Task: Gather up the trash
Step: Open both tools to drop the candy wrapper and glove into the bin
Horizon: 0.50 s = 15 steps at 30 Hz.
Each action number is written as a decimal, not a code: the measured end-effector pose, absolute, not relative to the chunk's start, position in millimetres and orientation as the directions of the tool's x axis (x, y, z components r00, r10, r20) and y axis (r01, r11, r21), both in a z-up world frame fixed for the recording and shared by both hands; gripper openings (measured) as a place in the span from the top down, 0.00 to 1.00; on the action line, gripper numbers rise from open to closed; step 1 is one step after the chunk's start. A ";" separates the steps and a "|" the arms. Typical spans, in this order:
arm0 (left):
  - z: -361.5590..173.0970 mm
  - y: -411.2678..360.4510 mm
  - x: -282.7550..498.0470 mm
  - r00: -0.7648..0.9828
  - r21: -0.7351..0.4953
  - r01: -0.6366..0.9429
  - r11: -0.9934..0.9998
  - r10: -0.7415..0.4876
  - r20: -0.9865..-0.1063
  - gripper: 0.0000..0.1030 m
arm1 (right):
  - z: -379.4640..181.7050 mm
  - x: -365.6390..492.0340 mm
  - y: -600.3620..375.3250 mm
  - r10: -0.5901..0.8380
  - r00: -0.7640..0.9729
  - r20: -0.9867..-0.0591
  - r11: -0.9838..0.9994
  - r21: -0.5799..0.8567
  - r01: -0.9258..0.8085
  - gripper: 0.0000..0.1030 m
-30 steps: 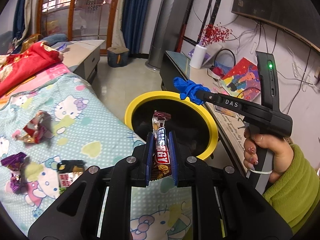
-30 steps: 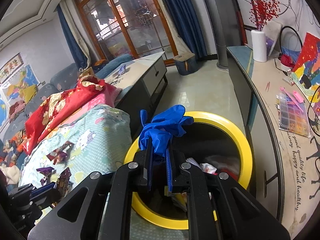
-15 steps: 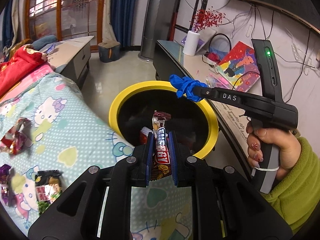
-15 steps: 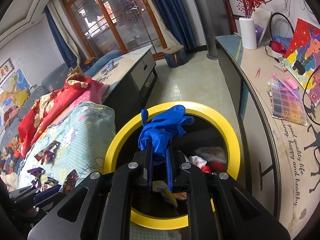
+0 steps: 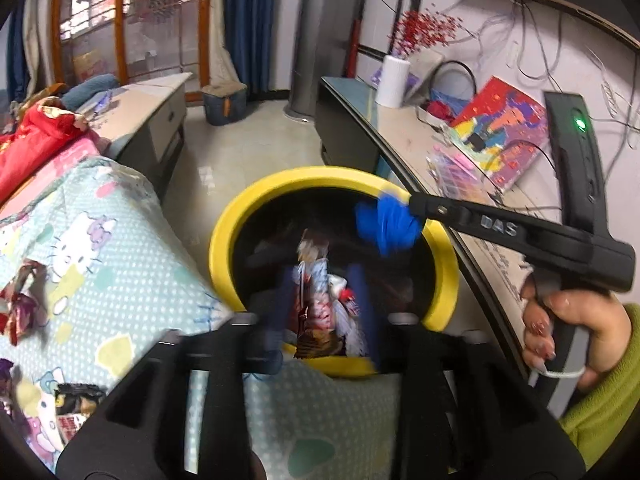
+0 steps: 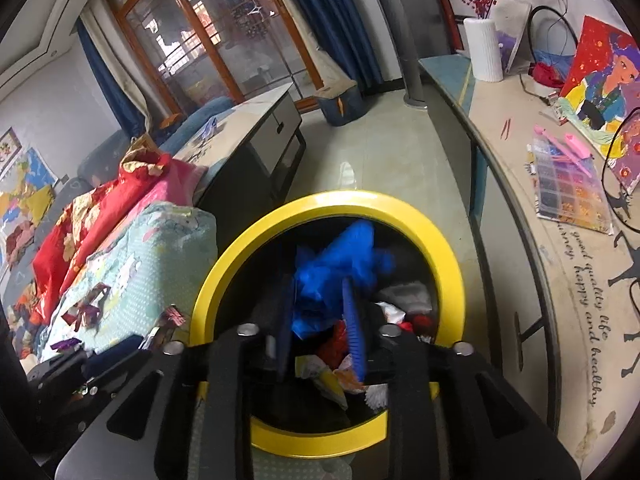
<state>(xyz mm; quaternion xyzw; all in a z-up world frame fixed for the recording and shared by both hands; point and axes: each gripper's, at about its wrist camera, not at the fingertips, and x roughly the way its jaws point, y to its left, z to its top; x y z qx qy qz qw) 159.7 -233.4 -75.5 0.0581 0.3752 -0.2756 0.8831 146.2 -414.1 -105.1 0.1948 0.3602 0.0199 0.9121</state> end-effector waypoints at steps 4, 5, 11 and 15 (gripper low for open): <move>-71.0 -225.0 161.4 0.588 -0.123 0.503 0.856 -0.442 -0.678 0.28 | -101.2 144.1 -416.8 0.170 0.753 -0.636 0.921 0.374 0.108 0.62; -69.8 -222.8 161.5 0.590 -0.131 0.496 0.858 -0.444 -0.674 0.20 | -100.6 143.5 -416.9 0.169 0.755 -0.634 0.921 0.375 0.109 0.62; -59.3 -206.6 158.3 0.630 -0.143 0.458 0.877 -0.435 -0.643 0.11 | -95.9 141.9 -411.2 0.168 0.762 -0.625 0.922 0.374 0.103 0.53; -50.8 -197.0 151.5 0.664 -0.130 0.442 0.888 -0.421 -0.618 0.11 | -88.5 140.3 -402.4 0.171 0.770 -0.615 0.928 0.362 0.084 0.52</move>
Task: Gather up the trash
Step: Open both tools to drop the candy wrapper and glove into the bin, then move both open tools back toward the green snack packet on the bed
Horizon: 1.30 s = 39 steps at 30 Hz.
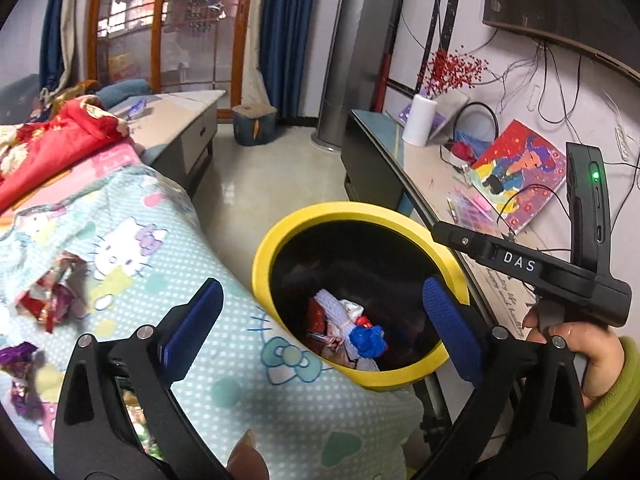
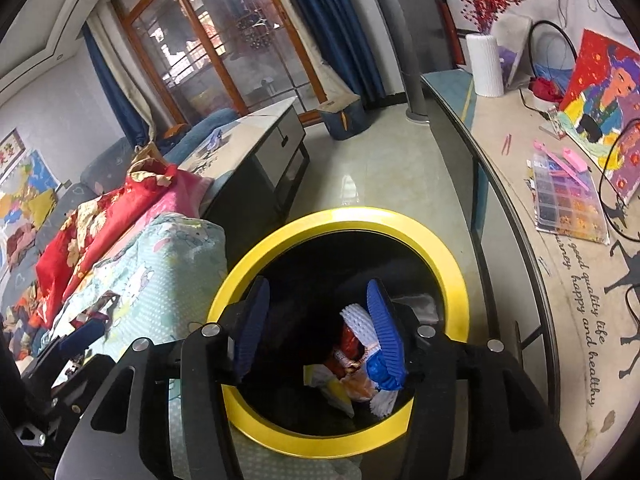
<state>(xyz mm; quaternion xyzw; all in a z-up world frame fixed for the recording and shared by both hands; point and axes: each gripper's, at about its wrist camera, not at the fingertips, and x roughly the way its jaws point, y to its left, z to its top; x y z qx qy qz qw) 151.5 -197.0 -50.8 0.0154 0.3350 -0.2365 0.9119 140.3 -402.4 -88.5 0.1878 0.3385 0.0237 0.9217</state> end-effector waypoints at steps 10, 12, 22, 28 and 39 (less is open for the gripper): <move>-33.4 -168.3 145.3 0.736 -0.107 0.377 0.920 -0.367 -0.569 0.11 | -72.9 135.5 -371.0 0.207 0.783 -0.587 0.937 0.349 0.015 0.48; -30.8 -160.4 144.9 0.747 -0.108 0.360 0.927 -0.356 -0.561 0.11 | -70.2 135.7 -365.3 0.215 0.782 -0.584 0.939 0.344 -0.001 0.48; -23.3 -123.9 145.5 0.783 -0.137 0.279 0.950 -0.308 -0.540 0.11 | -57.0 130.5 -325.6 0.272 0.779 -0.565 0.940 0.331 -0.088 0.46; -19.7 -103.7 148.1 0.801 -0.149 0.231 0.961 -0.275 -0.532 0.11 | -52.2 126.8 -295.2 0.313 0.764 -0.564 0.938 0.310 -0.155 0.46; -16.6 -67.3 149.2 0.823 -0.183 0.156 0.971 -0.230 -0.519 0.11 | -50.8 118.5 -251.4 0.379 0.725 -0.576 0.924 0.286 -0.255 0.45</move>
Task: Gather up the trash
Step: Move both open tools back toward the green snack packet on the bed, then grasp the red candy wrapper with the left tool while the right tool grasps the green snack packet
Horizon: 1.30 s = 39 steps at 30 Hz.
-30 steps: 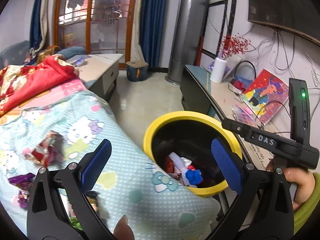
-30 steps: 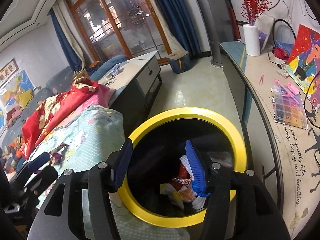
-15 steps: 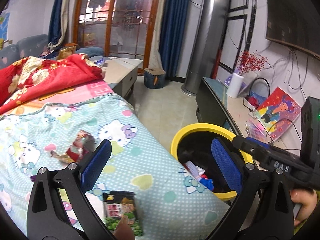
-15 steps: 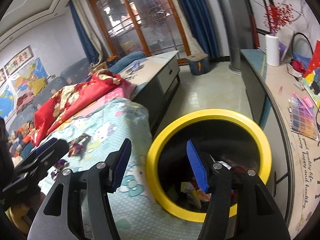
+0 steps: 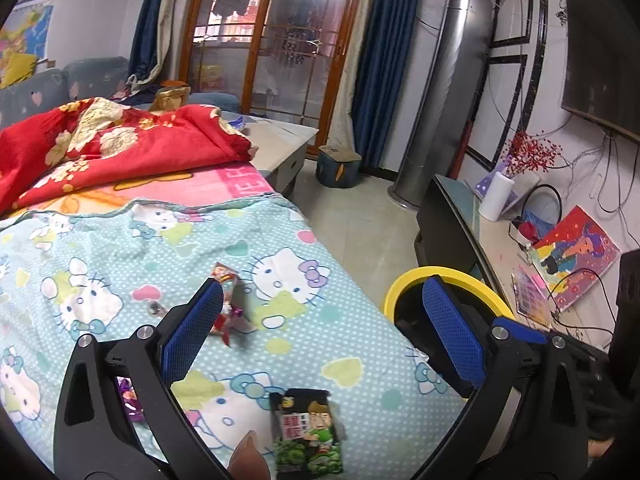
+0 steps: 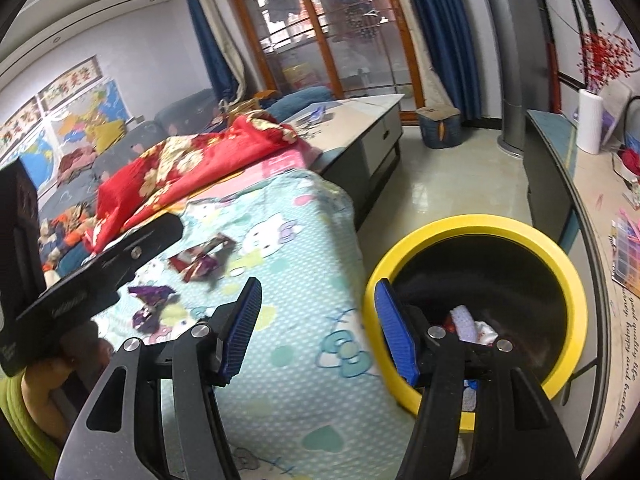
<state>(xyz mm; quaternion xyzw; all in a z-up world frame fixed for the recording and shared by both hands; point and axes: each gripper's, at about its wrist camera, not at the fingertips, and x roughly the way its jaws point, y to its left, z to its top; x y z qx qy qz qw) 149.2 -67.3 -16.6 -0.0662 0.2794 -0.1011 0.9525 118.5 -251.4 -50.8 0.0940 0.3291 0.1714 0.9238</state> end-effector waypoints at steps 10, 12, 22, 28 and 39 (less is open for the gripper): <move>-12.3 -37.7 151.0 0.838 -0.213 0.096 0.972 -0.194 -0.510 0.11 | -54.3 109.8 -209.7 0.428 0.676 -0.599 0.903 0.257 -0.344 0.45; -11.9 -31.6 151.3 0.840 -0.221 0.084 0.972 -0.189 -0.509 0.11 | -55.8 107.8 -201.4 0.437 0.664 -0.606 0.898 0.251 -0.362 0.45; -14.6 -3.0 155.1 0.836 -0.246 0.049 0.968 -0.174 -0.520 0.12 | -68.4 101.8 -162.3 0.468 0.600 -0.649 0.872 0.229 -0.432 0.45; -24.7 2.4 162.6 0.804 -0.240 0.052 0.969 -0.183 -0.566 0.29 | -79.0 100.0 -145.8 0.482 0.558 -0.675 0.858 0.236 -0.456 0.45; -57.8 1.3 181.2 0.732 -0.239 0.050 0.970 -0.199 -0.652 0.51 | -99.3 112.1 -132.8 0.493 0.504 -0.709 0.854 0.284 -0.435 0.39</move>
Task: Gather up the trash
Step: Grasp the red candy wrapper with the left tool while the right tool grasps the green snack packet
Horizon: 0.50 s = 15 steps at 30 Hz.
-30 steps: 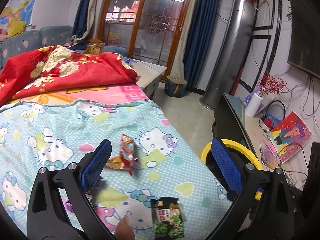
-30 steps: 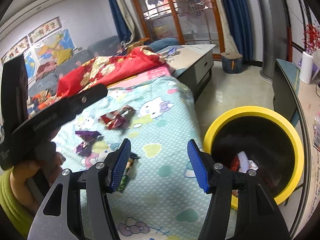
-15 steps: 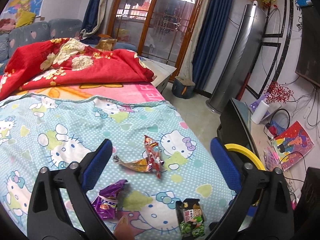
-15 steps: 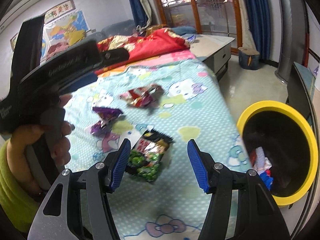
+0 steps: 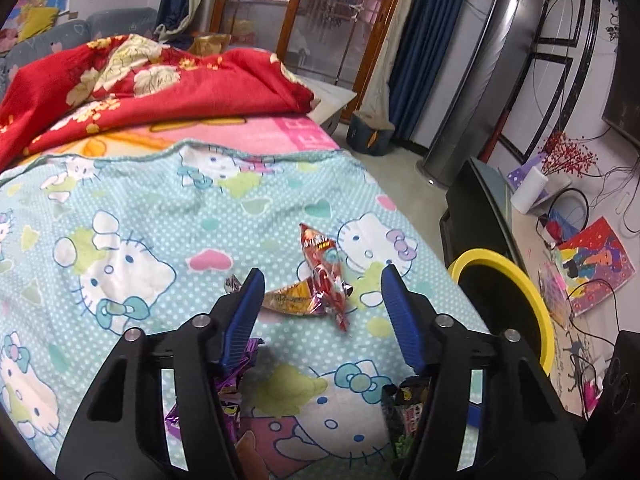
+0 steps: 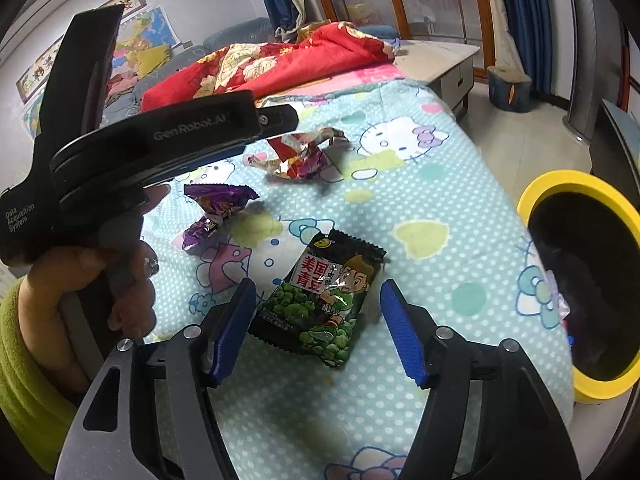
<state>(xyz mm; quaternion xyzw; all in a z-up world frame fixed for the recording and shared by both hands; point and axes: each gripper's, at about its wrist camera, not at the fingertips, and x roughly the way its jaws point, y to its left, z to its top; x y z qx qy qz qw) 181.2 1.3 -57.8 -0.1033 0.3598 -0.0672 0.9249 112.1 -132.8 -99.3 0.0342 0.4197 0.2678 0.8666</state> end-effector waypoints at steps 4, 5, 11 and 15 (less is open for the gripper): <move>-65.5 -0.3 186.7 0.715 -0.244 0.047 0.968 -0.204 -0.668 0.62 | -105.2 115.4 -128.9 0.486 0.499 -0.718 0.857 0.281 -0.432 0.39; -66.8 -0.5 187.5 0.713 -0.248 0.046 0.968 -0.205 -0.671 0.63 | -106.6 115.9 -128.4 0.486 0.497 -0.719 0.857 0.281 -0.432 0.39; -71.9 1.4 193.5 0.705 -0.271 0.035 0.962 -0.216 -0.675 0.76 | -108.9 113.9 -127.1 0.472 0.511 -0.718 0.862 0.256 -0.437 0.48; -74.7 0.1 194.4 0.696 -0.279 0.041 0.960 -0.227 -0.681 0.91 | -109.9 113.6 -132.8 0.480 0.512 -0.713 0.861 0.271 -0.430 0.57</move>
